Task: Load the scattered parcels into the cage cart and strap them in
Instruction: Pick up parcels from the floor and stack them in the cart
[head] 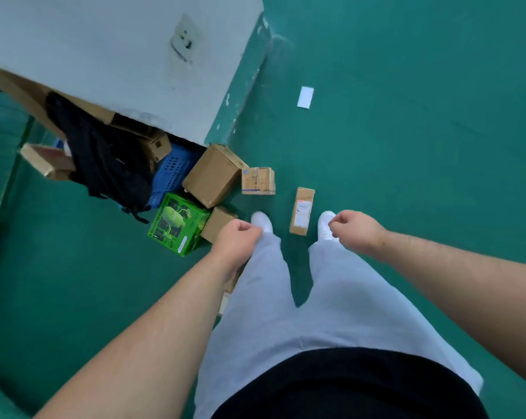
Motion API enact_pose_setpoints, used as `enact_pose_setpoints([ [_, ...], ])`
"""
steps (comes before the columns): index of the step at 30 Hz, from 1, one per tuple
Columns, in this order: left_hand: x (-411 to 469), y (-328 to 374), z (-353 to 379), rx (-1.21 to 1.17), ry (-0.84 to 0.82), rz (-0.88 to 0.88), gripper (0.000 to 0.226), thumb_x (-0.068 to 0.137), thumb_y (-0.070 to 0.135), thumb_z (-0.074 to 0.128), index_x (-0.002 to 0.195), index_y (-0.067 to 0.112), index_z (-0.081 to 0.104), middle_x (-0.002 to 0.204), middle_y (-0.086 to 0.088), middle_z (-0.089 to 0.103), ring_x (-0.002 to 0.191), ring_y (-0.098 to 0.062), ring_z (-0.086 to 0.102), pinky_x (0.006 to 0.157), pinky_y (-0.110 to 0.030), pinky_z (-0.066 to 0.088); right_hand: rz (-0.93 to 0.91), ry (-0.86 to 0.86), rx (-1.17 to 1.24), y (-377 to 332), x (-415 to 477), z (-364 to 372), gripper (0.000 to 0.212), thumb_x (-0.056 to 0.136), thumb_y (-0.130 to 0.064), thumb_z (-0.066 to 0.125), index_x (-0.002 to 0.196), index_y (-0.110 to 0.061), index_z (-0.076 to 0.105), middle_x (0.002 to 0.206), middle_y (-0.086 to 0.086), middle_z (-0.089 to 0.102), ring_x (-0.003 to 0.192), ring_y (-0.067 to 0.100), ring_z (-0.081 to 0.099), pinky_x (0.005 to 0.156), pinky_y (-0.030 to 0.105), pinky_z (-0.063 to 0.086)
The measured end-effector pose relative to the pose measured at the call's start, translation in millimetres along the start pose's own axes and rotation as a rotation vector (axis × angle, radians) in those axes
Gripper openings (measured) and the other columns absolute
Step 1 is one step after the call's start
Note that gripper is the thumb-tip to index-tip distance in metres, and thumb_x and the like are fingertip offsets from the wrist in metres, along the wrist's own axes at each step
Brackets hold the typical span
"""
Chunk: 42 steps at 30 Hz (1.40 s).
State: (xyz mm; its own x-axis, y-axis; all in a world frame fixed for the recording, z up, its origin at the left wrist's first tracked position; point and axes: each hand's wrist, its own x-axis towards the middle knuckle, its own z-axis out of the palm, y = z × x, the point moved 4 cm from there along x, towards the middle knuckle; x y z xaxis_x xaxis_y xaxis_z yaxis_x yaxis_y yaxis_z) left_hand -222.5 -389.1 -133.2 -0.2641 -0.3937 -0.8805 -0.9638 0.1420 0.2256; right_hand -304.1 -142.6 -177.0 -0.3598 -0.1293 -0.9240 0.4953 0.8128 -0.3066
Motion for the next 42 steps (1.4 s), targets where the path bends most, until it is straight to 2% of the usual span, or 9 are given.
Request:
enact_pose_setpoints([
  [5, 103.1, 27.0, 13.9, 0.231, -0.030, 0.062, 0.042, 0.091, 0.039, 0.069, 0.125, 0.016, 0.056, 0.119, -0.003, 0.062, 0.104, -0.022, 0.059, 0.087, -0.035, 0.050, 0.044, 0.039, -0.022, 2.3, 69.7, 19.1, 0.018, 0.095, -0.027, 0.045, 0.095, -0.019, 0.062, 0.088, 0.000, 0.064, 0.074, 0.019, 0.057, 0.060, 0.028, 0.040],
  [11, 265.5, 6.9, 37.8, 0.398, 0.027, -0.007, 0.085, 0.078, 0.054, 0.076, 0.145, 0.022, 0.034, 0.139, -0.008, 0.047, 0.118, -0.029, 0.054, 0.090, -0.037, 0.044, 0.145, -0.079, -0.114, 35.3, 198.4, 95.7, 0.030, 0.099, -0.028, 0.045, 0.123, -0.023, 0.063, 0.101, 0.001, 0.063, 0.095, 0.028, 0.059, 0.080, 0.030, 0.045],
  [17, 411.1, -39.2, 83.2, 0.424, 0.218, -0.074, 0.130, 0.065, 0.068, 0.082, 0.159, 0.026, 0.002, 0.155, -0.013, 0.030, 0.136, -0.038, 0.042, 0.106, -0.050, 0.039, 0.187, -0.319, -0.375, 76.1, 341.2, 194.9, 0.058, 0.102, -0.041, 0.040, 0.158, -0.046, 0.024, 0.156, 0.018, 0.037, 0.134, 0.037, 0.046, 0.110, 0.039, 0.042],
  [24, 534.3, -83.3, 126.5, 0.387, 0.354, 0.065, 0.110, 0.045, 0.083, 0.077, 0.123, 0.026, 0.024, 0.142, -0.009, 0.037, 0.120, -0.031, 0.049, 0.103, -0.047, 0.046, 0.238, -0.396, -0.581, 113.9, 467.8, 274.4, 0.065, 0.106, -0.056, 0.029, 0.160, -0.044, -0.004, 0.169, 0.011, 0.010, 0.155, 0.035, 0.017, 0.120, 0.038, 0.022],
  [28, 555.0, -94.1, 138.4, 0.402, 0.377, 0.183, 0.106, 0.046, 0.083, 0.076, 0.118, 0.026, 0.023, 0.127, -0.002, 0.035, 0.110, -0.025, 0.050, 0.097, -0.045, 0.051, 0.256, -0.430, -0.741, 131.5, 511.6, 298.3, 0.077, 0.098, -0.072, 0.023, 0.159, -0.043, -0.013, 0.171, -0.001, 0.010, 0.156, 0.039, 0.012, 0.125, 0.053, 0.012],
  [35, 561.3, -82.3, 156.4, 0.559, 0.423, 0.119, 0.116, 0.050, 0.085, 0.071, 0.134, 0.023, 0.019, 0.140, -0.010, 0.027, 0.116, -0.031, 0.043, 0.096, -0.044, 0.044, 0.346, -0.278, -0.558, 164.7, 522.0, 288.0, 0.073, 0.090, -0.077, 0.024, 0.158, -0.055, 0.005, 0.167, 0.009, 0.015, 0.150, 0.043, -0.003, 0.122, 0.046, 0.018],
  [38, 557.5, -75.8, 156.3, 0.554, 0.428, 0.068, 0.119, 0.052, 0.081, 0.075, 0.138, 0.021, 0.020, 0.128, -0.006, 0.028, 0.108, -0.029, 0.043, 0.083, -0.039, 0.038, 0.352, -0.215, -0.331, 177.8, 517.6, 283.2, 0.063, 0.091, -0.073, 0.040, 0.151, -0.064, 0.021, 0.168, 0.019, -0.007, 0.153, 0.043, -0.008, 0.127, 0.047, 0.008],
  [40, 551.7, -72.8, 155.0, 0.550, 0.430, 0.064, 0.110, 0.053, 0.076, 0.077, 0.132, 0.022, 0.022, 0.124, -0.005, 0.029, 0.105, -0.028, 0.044, 0.083, -0.039, 0.040, 0.333, -0.181, -0.285, 184.6, 516.7, 279.5, 0.063, 0.086, -0.072, 0.046, 0.145, -0.070, 0.026, 0.163, 0.028, -0.005, 0.152, 0.044, 0.000, 0.124, 0.046, 0.019],
  [42, 545.0, -73.1, 153.1, 0.545, 0.420, 0.066, 0.103, 0.053, 0.072, 0.078, 0.126, 0.024, 0.024, 0.123, -0.004, 0.031, 0.106, -0.028, 0.046, 0.087, -0.040, 0.045, 0.318, -0.164, -0.264, 187.2, 515.8, 273.2, 0.063, 0.082, -0.070, 0.048, 0.142, -0.070, 0.031, 0.149, 0.030, 0.020, 0.140, 0.043, 0.022, 0.113, 0.045, 0.034],
])
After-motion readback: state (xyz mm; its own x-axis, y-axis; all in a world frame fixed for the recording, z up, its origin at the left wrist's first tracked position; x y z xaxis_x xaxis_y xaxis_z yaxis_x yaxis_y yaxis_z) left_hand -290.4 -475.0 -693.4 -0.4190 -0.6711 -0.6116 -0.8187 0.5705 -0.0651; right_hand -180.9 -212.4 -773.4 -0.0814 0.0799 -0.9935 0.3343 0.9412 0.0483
